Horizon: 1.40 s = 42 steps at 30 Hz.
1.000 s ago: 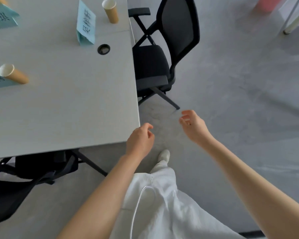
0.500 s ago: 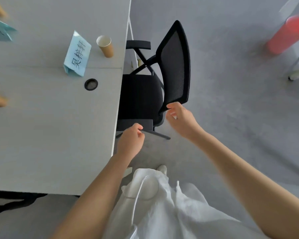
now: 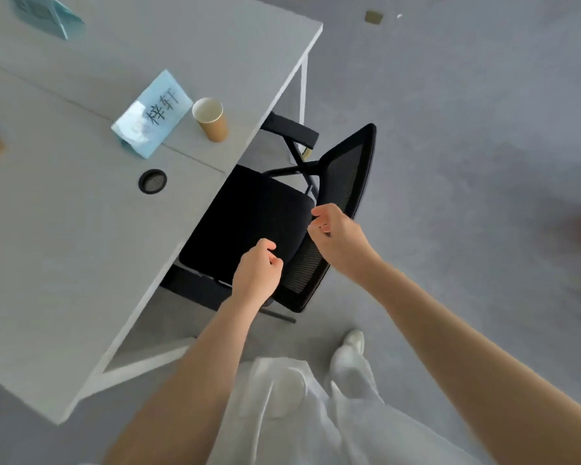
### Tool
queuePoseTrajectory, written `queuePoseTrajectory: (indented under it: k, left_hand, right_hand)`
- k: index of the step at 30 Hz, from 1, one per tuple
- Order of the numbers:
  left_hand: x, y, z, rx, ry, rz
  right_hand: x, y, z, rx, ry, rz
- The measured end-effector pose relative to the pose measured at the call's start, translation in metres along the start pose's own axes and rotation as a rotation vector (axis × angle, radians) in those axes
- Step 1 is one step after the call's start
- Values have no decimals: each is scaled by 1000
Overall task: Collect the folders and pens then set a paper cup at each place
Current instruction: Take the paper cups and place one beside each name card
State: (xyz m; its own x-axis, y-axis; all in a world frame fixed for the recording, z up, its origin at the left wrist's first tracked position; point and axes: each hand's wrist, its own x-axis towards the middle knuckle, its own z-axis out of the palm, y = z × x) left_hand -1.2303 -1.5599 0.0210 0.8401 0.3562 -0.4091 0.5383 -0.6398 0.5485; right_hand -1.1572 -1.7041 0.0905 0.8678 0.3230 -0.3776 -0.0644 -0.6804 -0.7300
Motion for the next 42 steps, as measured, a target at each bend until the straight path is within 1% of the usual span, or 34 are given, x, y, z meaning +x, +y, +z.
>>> queuePoseTrajectory:
  k: [2,7,12,15,19,23,28,30,32,36,38,40,42]
  left_hand:
    - [9,28,16,-65,62,-99]
    - [37,66,32,-178,208,-214]
    - [75,80,25,-244,384,-320]
    - [105,79,16,-275,473,-399]
    - [156,77,0,-331,541,-471]
    - [212,68,-20,-391,549,-564]
    - [253,54,-36,-344,544,-660]
    - [268,47,-41,-335,571,-685]
    - [282,42,-48,-330,604,-706]
    - [306,34,-50,-331,698,-774]
    - [312,32,-43,-305,701,-811]
    - [319,32,-30,-267,690,-852]
    - [325,34,-22,-238,687,-881]
  right_hand:
    - [25,11,-30,-30,-73,-33]
    - [92,14,-76,-97,-141,-137]
    - [161,-7,-89,-154,-244,-241]
    - [200,-25,-81,-207,-329,-299]
    - [253,-46,-68,-250,-384,-354]
    - [308,-84,-48,-297,-473,-412]
    - [356,-133,-19,-266,-542,-474]
    - [374,-150,-1,-291,-572,-515]
    - [386,-162,16,-346,-615,-548]
    - [413,-173,47,-533,-728,-638]
    - [422,-173,53,-621,-777,-697]
    - [432,-169,57,-719,-824,-800]
    - [440,-164,61,-775,-842,-873]
